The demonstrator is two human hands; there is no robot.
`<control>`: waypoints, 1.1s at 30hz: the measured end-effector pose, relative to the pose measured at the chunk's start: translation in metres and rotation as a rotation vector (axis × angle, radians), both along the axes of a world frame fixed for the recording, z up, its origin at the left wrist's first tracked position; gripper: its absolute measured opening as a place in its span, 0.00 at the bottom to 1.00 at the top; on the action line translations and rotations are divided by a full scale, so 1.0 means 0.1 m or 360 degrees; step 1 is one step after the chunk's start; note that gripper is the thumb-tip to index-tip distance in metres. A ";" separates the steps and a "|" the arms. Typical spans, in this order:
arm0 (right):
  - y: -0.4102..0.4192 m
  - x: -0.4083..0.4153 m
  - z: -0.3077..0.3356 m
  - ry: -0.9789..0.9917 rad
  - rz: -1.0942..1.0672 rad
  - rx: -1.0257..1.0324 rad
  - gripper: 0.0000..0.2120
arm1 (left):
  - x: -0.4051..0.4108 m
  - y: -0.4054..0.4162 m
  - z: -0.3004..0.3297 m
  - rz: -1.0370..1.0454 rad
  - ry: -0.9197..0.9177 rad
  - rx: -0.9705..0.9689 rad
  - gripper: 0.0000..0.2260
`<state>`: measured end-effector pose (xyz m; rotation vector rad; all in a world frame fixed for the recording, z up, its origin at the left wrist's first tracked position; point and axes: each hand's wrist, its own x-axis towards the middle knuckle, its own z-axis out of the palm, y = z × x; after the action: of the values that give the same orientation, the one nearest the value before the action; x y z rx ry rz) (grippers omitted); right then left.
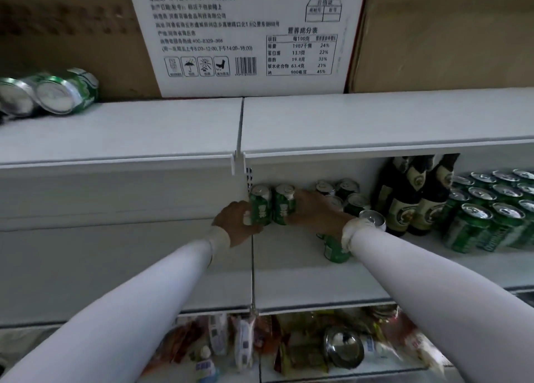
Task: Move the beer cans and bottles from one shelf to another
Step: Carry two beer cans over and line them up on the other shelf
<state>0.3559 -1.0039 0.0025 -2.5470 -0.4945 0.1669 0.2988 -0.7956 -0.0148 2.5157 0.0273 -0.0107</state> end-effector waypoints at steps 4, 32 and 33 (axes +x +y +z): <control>-0.18 -0.45 0.20 0.0022 0.0141 0.0006 0.28 | -0.59 -0.14 0.19 0.0001 0.0007 0.0098 0.29; 2.41 -2.43 2.25 -0.0579 0.0725 0.0110 0.26 | -3.03 2.53 2.32 0.0085 -0.0403 0.0789 0.25; 2.46 -2.43 2.31 -0.0598 0.0719 0.0095 0.26 | -3.00 2.63 2.37 0.0095 -0.0427 0.0771 0.25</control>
<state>0.1128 -0.7575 0.2338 -2.3748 -1.1980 -0.1681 -0.0015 -0.5331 0.2222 2.9748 -0.0053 0.4026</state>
